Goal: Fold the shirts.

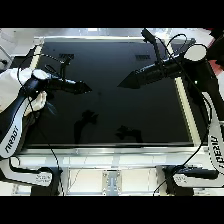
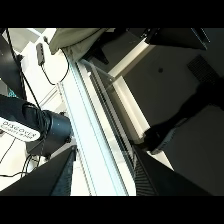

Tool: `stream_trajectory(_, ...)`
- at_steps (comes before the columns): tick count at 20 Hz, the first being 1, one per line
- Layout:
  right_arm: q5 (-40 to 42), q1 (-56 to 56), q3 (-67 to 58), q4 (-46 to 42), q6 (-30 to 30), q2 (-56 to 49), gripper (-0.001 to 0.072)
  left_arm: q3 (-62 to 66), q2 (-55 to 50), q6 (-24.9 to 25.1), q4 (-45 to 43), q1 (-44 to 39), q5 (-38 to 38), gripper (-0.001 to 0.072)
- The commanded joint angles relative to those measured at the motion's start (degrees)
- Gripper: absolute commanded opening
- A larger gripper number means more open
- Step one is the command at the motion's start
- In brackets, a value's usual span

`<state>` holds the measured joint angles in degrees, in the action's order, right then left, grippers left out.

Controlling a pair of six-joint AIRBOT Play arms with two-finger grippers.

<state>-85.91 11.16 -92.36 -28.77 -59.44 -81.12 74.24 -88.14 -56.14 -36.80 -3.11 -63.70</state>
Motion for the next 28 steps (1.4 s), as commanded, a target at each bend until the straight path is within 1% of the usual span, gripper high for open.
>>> stream_trajectory(1,0.0,0.0,0.0,0.0,0.0,0.0,0.0408,0.0,0.0,0.0,0.0,0.0,0.0,0.0292)
stream_trajectory(15,0.0,0.0,0.0,0.0,0.0,0.0,0.0408,0.0,0.0,0.0,0.0,-0.3,0.0,0.0292)
stream_trajectory(17,0.0,0.0,0.0,0.0,0.0,0.0,0.0408,0.0,-0.3,0.0,0.0,-0.3,2.1,0.0277)
stream_trajectory(19,1.2,0.0,0.0,0.0,0.0,0.0,0.0408,0.3,0.0,-0.2,0.0,1.8,7.3,0.0283)
stream_trajectory(20,2.5,0.0,0.0,0.0,0.0,0.0,0.0408,0.7,0.5,-1.4,0.0,3.9,9.8,0.0325)
stream_trajectory(21,3.8,0.0,0.0,0.0,0.0,0.0,0.0408,0.8,1.4,-3.6,0.0,6.9,12.4,0.0438)
stream_trajectory(22,5.0,0.0,0.0,0.0,0.0,0.0,0.0408,0.8,2.6,-5.6,0.0,11.0,15.3,0.0493)
stream_trajectory(23,6.2,0.0,0.0,0.4,0.0,0.0,0.0408,0.8,4.0,-6.8,0.0,15.9,17.4,0.0494)
stream_trajectory(27,5.8,0.0,0.0,2.7,-0.1,0.0,0.0407,0.7,5.6,-6.6,-0.1,36.3,21.2,0.0494)
stream_trajectory(28,6.8,0.1,0.0,3.1,-0.1,0.0,0.0407,0.7,5.0,-6.2,-0.1,40.0,21.9,0.0494)
